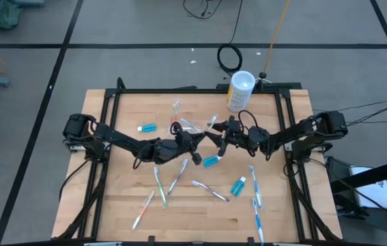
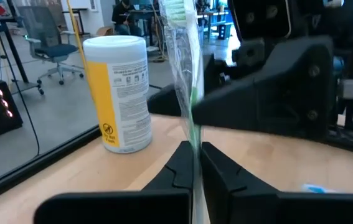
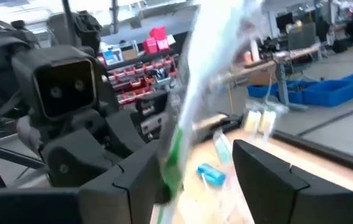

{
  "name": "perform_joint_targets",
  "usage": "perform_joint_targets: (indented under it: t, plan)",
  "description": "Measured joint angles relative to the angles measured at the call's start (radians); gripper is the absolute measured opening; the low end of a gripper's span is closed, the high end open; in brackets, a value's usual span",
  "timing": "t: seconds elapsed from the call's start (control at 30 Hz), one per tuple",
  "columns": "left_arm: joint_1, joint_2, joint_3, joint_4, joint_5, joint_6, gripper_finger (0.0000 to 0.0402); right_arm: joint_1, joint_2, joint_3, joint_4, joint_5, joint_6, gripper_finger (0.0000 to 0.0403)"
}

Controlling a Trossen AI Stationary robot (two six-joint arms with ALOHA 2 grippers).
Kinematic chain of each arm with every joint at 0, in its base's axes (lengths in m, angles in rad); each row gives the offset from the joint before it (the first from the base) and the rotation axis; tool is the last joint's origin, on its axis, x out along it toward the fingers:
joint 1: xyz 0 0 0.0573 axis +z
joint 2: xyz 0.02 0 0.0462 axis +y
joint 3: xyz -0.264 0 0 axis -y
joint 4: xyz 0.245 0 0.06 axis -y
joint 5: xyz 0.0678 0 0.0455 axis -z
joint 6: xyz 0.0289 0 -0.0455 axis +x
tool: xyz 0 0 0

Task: Pick & Place toothbrushing station
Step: Put the right green toothbrush into the transparent organizer

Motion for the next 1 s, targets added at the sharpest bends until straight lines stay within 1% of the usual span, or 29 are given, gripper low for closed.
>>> perform_joint_targets:
  t: [0.1,0.2,0.3,0.5,0.63,0.7,0.8,0.93,1.0]
  plan:
    - [0.000,0.000,0.000,-0.013,0.001,0.001,0.0017,-0.003,0.000,0.002,0.008,-0.008,-0.023,0.0186]
    - [0.000,0.000,0.000,-0.019,0.001,0.001,0.0008,-0.003,0.000,0.002,0.022,-0.008,-0.048,0.0175]
    - [0.000,0.000,0.000,-0.026,0.002,0.002,0.0007,-0.003,0.000,0.002,0.019,-0.008,-0.055,0.0154]
    - [0.003,0.000,0.000,-0.045,0.001,0.000,0.0036,-0.003,0.000,0.002,0.019,-0.009,-0.093,0.0086]
    - [0.010,0.000,0.000,-0.055,0.000,0.000,0.0043,-0.003,0.000,0.002,0.008,-0.015,-0.121,0.0035]
    - [0.010,0.000,0.000,-0.056,-0.002,0.000,0.0044,-0.002,0.000,0.002,0.005,-0.016,-0.134,0.0016]
    - [0.012,0.000,0.000,-0.056,0.000,0.000,0.0045,-0.002,0.000,0.002,-0.003,-0.014,-0.155,0.0016]
    - [0.015,0.000,0.000,-0.075,0.004,0.000,0.0046,-0.003,0.000,0.002,-0.019,-0.007,-0.157,0.0037]
    - [0.015,0.000,0.000,-0.096,0.005,0.003,0.0046,-0.003,0.000,0.002,-0.033,-0.007,-0.158,0.0036]
